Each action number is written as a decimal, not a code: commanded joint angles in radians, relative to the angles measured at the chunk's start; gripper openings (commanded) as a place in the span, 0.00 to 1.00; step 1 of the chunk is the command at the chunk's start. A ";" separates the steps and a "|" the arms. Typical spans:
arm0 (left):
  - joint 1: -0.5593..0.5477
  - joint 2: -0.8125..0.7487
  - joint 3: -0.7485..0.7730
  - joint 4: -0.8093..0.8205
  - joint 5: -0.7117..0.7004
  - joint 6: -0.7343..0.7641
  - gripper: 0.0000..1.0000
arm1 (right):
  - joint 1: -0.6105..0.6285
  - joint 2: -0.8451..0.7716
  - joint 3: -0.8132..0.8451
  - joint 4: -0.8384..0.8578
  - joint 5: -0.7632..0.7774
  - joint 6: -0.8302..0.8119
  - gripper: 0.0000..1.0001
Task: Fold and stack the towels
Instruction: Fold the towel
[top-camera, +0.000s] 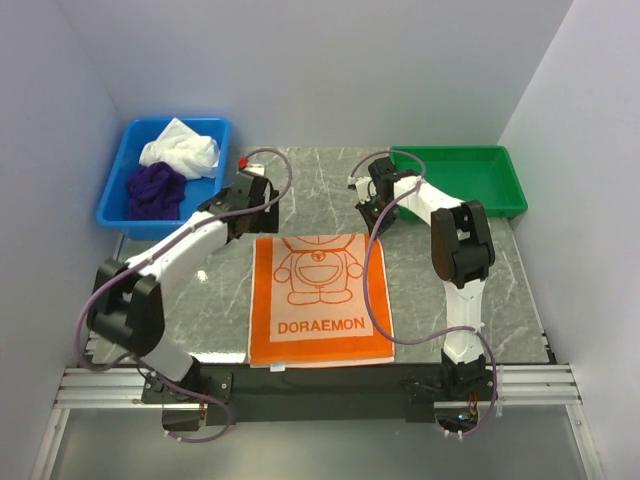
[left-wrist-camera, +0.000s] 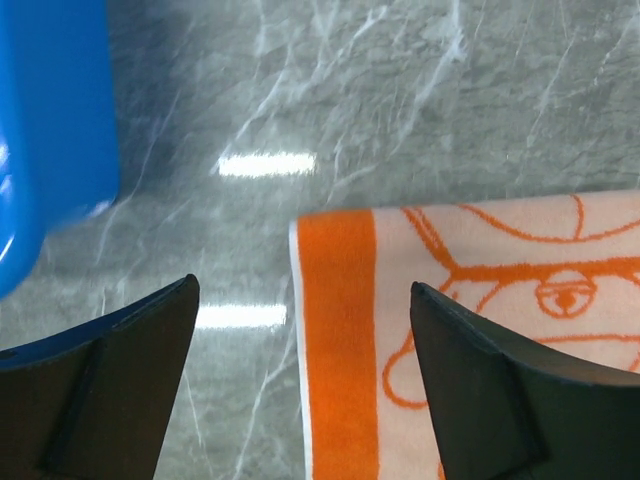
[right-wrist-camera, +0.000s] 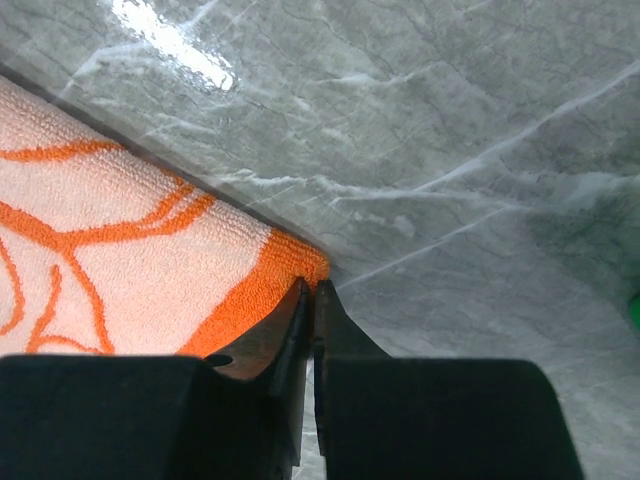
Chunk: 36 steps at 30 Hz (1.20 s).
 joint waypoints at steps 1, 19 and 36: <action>0.019 0.093 0.094 -0.004 0.055 0.079 0.91 | -0.002 -0.031 -0.031 0.020 0.091 -0.030 0.02; 0.090 0.376 0.260 -0.046 0.268 0.168 0.68 | 0.004 -0.085 -0.121 0.137 0.187 -0.046 0.00; 0.088 0.488 0.258 -0.076 0.095 0.106 0.62 | 0.012 -0.079 -0.127 0.152 0.207 -0.037 0.00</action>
